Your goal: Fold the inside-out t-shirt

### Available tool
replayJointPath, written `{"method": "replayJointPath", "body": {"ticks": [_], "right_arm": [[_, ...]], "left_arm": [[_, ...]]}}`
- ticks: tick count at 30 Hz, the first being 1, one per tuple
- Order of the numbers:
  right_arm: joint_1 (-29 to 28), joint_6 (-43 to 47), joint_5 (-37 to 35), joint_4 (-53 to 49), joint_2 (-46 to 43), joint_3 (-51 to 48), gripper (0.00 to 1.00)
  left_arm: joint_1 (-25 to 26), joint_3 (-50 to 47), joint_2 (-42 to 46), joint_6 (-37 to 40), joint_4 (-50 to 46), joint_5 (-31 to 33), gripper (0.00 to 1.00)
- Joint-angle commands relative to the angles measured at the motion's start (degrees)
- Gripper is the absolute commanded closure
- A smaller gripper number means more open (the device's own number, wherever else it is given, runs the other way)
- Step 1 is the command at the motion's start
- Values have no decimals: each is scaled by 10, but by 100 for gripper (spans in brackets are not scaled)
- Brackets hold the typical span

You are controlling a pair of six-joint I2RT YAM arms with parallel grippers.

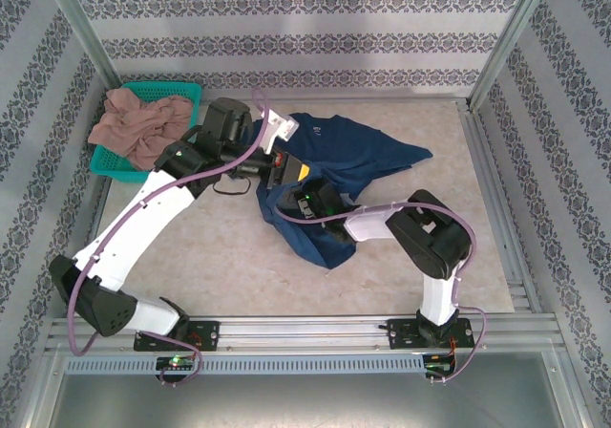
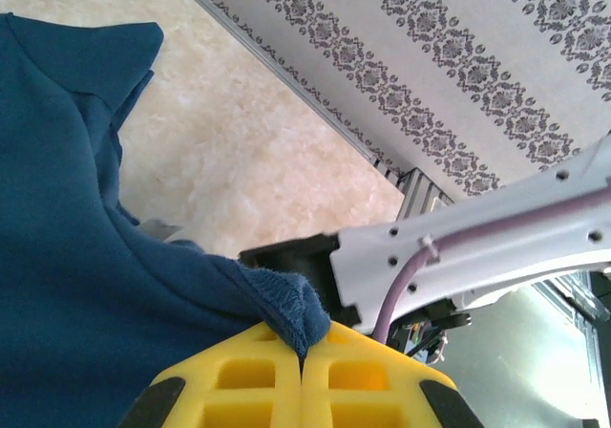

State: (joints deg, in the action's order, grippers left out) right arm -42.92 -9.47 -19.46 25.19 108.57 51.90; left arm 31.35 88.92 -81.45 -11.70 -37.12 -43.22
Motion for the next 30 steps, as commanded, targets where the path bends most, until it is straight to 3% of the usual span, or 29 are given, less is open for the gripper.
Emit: {"method": "replayJointPath", "body": {"ticks": [1, 4, 8, 13, 17, 21, 25, 30], "right_arm": [[2, -29, -35, -68, 25, 44, 49], [4, -39, -44, -106, 41, 79, 39], [16, -60, -42, -151, 58, 114, 34], [53, -86, 42, -160, 46, 114, 30], [68, -55, 135, -125, 11, 85, 29], [79, -44, 158, -124, -11, 67, 28], [98, -59, 160, -120, -16, 54, 29], [104, -72, 126, -139, 4, 80, 30]], "left_arm": [[13, 47, -9, -41, 41, 8, 100], [13, 80, -17, -45, 36, 42, 100], [13, 110, -19, -37, 36, 49, 100], [13, 110, -4, 11, -4, 89, 100], [13, 79, 5, 42, -47, 180, 100], [13, 66, 3, 60, -70, 221, 100], [12, 65, 11, 65, -69, 226, 100], [12, 72, 20, 65, -55, 163, 100]]}}
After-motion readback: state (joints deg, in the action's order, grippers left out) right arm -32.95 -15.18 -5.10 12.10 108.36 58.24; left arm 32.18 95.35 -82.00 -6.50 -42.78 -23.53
